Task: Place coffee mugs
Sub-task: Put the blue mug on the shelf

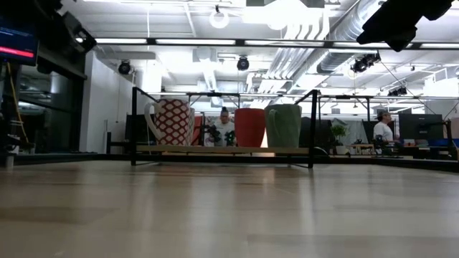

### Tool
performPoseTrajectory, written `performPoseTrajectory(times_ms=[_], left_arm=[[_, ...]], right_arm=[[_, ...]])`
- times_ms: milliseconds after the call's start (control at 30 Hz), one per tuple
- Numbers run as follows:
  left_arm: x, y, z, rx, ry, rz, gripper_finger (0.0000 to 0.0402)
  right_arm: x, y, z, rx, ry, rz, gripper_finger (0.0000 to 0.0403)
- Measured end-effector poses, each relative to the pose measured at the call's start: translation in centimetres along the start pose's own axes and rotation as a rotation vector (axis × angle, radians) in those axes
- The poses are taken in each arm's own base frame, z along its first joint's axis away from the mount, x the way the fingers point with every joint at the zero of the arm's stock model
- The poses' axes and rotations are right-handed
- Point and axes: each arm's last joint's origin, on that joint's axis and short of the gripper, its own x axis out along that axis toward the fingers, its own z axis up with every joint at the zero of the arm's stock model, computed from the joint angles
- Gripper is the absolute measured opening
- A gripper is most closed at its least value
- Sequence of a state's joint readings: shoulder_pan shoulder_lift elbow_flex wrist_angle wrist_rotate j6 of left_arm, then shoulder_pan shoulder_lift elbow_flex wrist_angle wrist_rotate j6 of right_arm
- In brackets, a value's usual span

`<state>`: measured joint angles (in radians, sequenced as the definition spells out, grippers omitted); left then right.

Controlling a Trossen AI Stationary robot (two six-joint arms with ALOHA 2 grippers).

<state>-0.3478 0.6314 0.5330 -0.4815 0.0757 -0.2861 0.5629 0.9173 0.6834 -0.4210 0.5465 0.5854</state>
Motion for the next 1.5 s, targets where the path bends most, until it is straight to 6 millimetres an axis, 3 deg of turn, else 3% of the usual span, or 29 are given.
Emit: performPoseTrajectory(times_ms=[267, 533, 800, 1500], left_arm=[[-1.1, -1.9, 2.2, -0.078, 0.218, 0.017, 0.0172], [0.4, -2.3, 0.5, -0.161, 0.448, 0.157, 0.0172], [0.7, -2.1, -1.1, -0.231, 0.646, 0.298, 0.0172], [5.1, -2.8, -1.8, -0.215, 0.712, 0.375, 0.0172]], right_arm=[[0.0, 0.0, 0.0, 0.019, 0.000, 0.000, 0.0096], [0.0, 0.0, 0.0, 0.018, 0.000, 0.000, 0.0096], [0.0, 0.0, 0.0, 0.018, 0.000, 0.000, 0.0096], [0.0, 0.0, 0.0, -0.010, 0.000, 0.000, 0.0096]])
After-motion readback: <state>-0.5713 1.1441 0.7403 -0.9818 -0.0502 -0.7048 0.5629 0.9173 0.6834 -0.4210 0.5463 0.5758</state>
